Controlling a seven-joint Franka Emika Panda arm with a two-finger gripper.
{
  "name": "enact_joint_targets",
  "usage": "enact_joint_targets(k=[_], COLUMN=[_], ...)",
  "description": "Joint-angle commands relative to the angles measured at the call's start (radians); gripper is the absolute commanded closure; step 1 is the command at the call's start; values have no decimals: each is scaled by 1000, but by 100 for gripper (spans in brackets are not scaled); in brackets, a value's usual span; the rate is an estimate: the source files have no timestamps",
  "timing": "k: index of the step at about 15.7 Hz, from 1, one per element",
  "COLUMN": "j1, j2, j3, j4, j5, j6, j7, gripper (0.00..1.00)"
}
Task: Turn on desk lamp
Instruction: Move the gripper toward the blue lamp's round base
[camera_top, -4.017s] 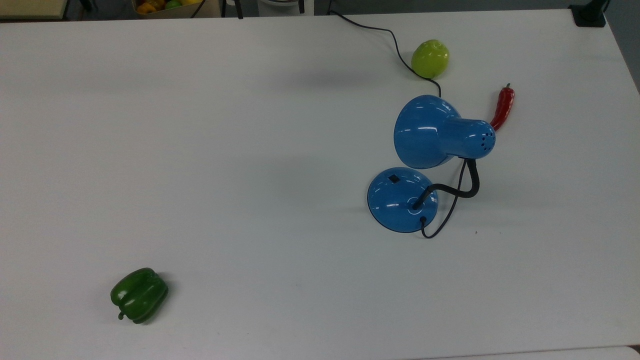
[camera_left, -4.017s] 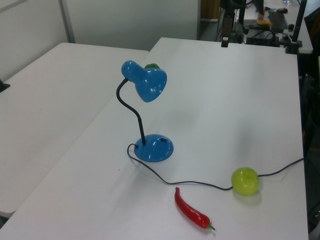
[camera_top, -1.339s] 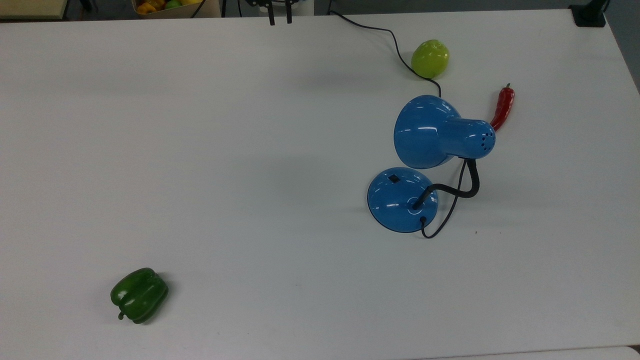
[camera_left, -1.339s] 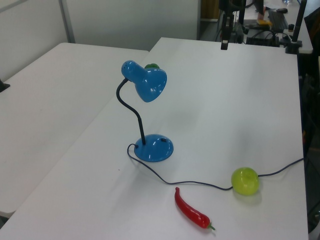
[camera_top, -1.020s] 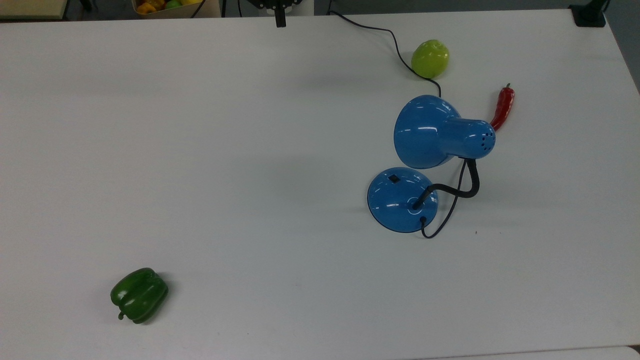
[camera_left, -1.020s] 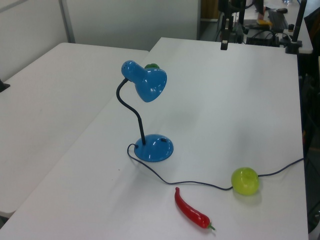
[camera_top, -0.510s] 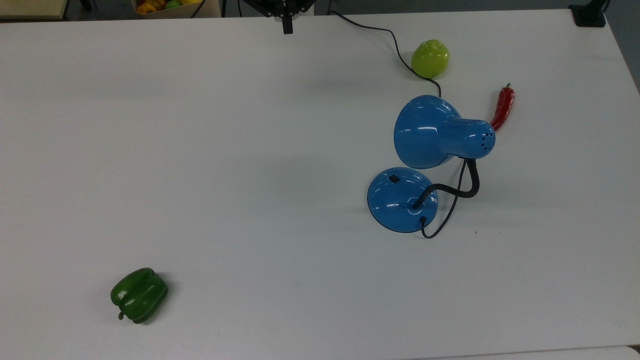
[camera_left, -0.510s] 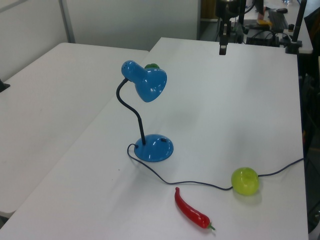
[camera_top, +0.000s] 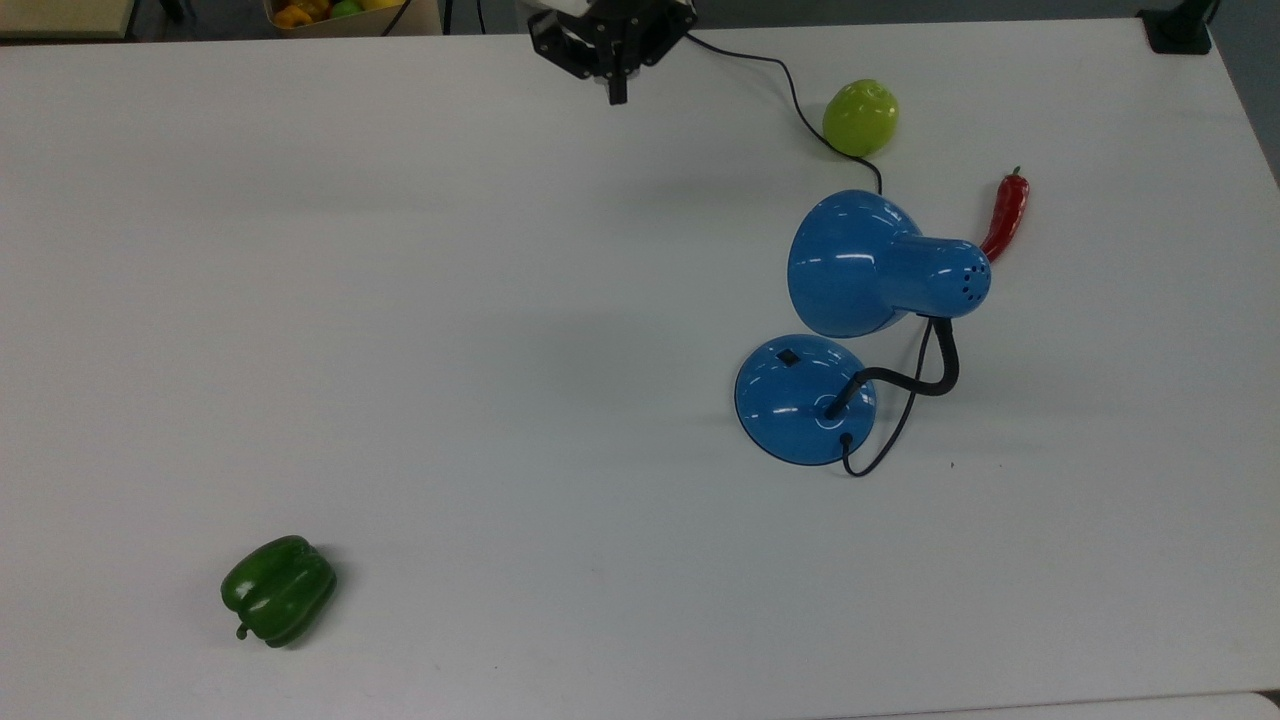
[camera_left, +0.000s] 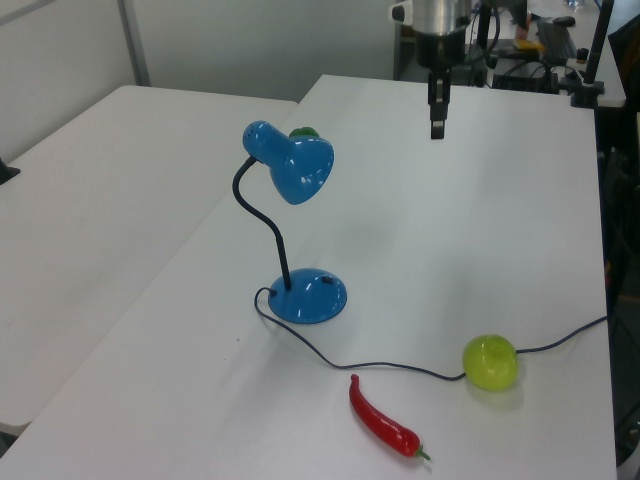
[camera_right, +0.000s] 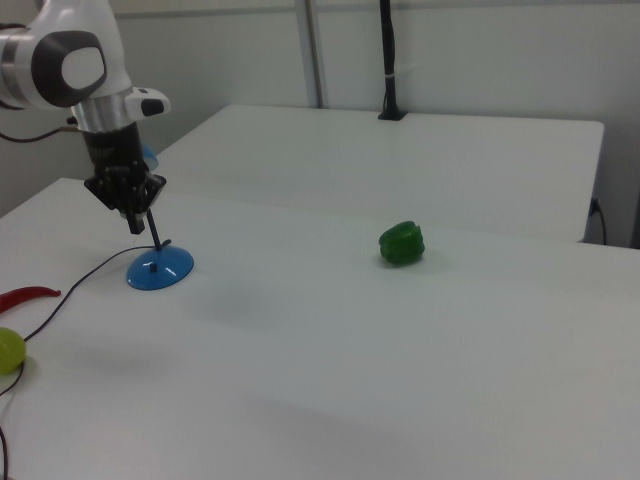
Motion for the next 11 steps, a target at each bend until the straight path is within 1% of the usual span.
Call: enact_joint_targets(k=[1,6,8,11], j1=[44,52,74,78], j2=[28,79,102,130], j3=[-11,-11,-11,-11], j4=[-22,-33,-33,-33], j5=[2,4,4,4], j6=[60,149,190,247], j7=[-4,7,28,65], gripper=[100,100,100,100])
